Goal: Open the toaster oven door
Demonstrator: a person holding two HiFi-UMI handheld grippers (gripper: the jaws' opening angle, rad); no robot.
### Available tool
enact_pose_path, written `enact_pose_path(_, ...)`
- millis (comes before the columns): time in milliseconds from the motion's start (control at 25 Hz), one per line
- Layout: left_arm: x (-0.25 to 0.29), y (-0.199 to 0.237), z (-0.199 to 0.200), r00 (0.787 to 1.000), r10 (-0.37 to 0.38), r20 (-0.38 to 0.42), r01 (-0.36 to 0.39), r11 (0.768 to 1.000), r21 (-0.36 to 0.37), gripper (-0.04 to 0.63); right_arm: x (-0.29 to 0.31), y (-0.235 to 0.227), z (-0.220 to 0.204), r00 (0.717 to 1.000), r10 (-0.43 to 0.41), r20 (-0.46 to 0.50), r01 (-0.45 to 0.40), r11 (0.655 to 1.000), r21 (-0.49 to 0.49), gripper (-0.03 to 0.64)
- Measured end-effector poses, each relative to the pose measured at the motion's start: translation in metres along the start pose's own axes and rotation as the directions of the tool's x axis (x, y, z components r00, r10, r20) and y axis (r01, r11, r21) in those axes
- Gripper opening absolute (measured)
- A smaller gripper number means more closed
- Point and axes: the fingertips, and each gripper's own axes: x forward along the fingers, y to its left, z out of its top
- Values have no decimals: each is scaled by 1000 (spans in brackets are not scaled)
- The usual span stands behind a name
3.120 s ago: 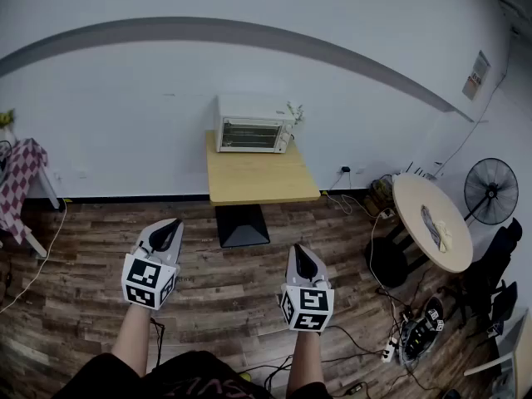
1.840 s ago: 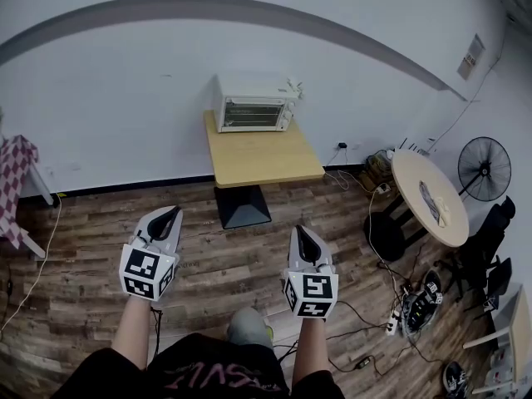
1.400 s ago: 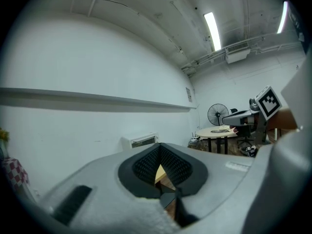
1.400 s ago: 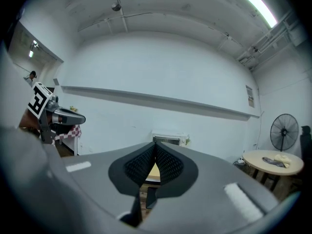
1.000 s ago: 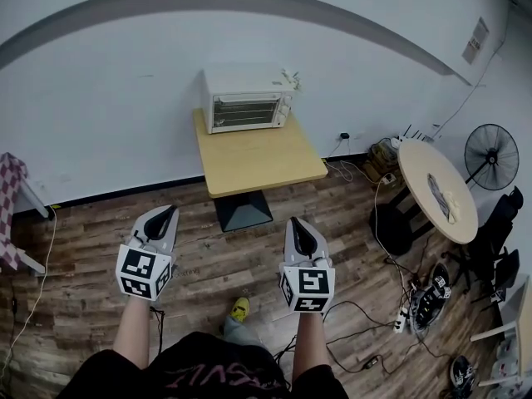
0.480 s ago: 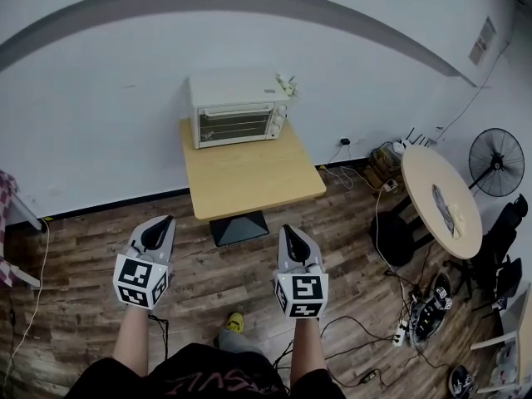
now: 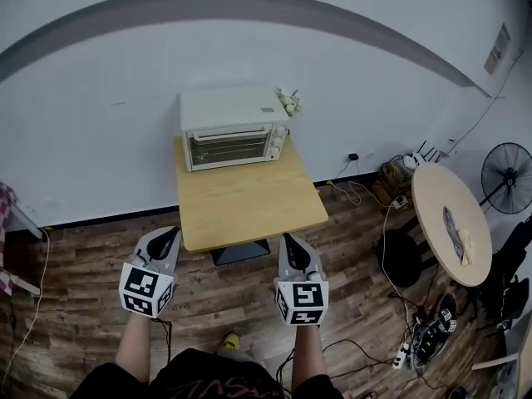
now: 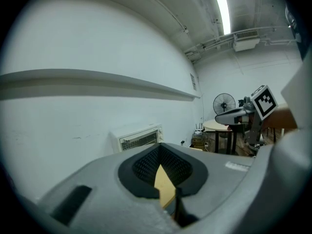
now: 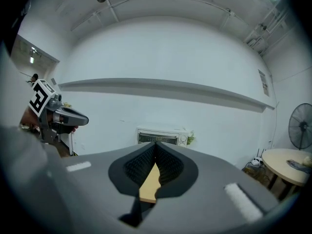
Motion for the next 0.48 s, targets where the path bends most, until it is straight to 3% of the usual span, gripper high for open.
enact_pose_path(480, 39, 18, 16, 999, 27, -18, -26, 999, 37, -2, 51, -22, 13, 999, 40, 25, -41, 999, 19, 5)
